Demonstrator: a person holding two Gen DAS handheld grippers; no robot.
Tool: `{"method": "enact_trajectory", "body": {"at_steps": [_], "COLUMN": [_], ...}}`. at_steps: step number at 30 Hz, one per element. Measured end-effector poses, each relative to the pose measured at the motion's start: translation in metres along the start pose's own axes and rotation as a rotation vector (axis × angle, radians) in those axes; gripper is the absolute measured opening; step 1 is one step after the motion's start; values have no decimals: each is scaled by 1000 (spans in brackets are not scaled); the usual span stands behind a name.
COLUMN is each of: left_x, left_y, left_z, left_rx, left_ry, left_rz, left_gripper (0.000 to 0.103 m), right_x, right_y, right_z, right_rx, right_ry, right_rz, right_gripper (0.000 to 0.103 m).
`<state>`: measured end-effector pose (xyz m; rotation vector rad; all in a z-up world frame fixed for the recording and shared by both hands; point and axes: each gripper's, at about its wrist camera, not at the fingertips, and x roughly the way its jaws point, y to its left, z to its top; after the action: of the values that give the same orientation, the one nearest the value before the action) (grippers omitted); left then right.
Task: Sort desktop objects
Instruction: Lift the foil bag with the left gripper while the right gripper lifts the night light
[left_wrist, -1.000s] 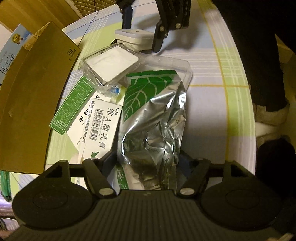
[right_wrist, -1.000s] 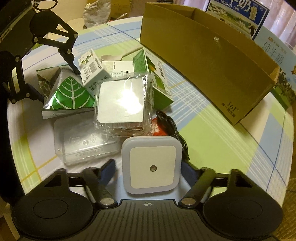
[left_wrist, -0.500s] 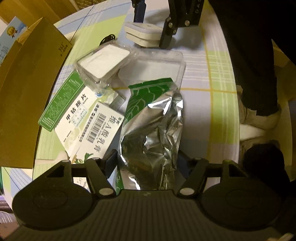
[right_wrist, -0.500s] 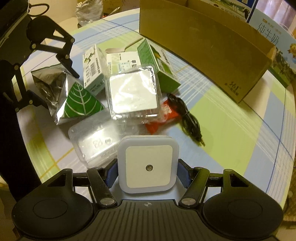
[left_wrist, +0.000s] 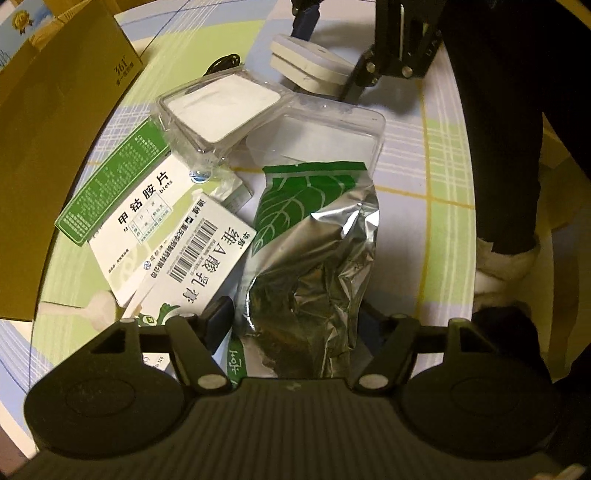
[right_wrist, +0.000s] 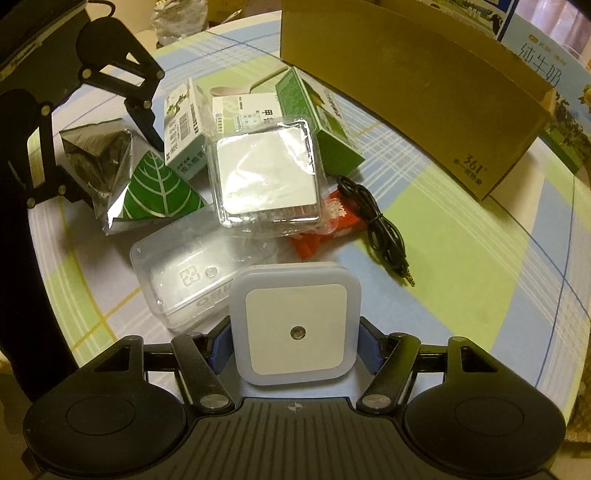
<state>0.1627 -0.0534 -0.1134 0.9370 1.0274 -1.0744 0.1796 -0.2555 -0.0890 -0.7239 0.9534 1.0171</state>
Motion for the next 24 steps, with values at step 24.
{"method": "enact_trajectory", "body": {"at_steps": [24], "left_x": [-23], "left_y": [1], "left_z": [8], "left_rx": [-110], "left_ry": [60], "left_rz": [35], "left_gripper": [42], "right_x": [-17], "right_y": [-11], "right_z": [-1], "right_rx": [147], "right_ry": [-34], "right_rz": [-24], "right_gripper": [63]}}
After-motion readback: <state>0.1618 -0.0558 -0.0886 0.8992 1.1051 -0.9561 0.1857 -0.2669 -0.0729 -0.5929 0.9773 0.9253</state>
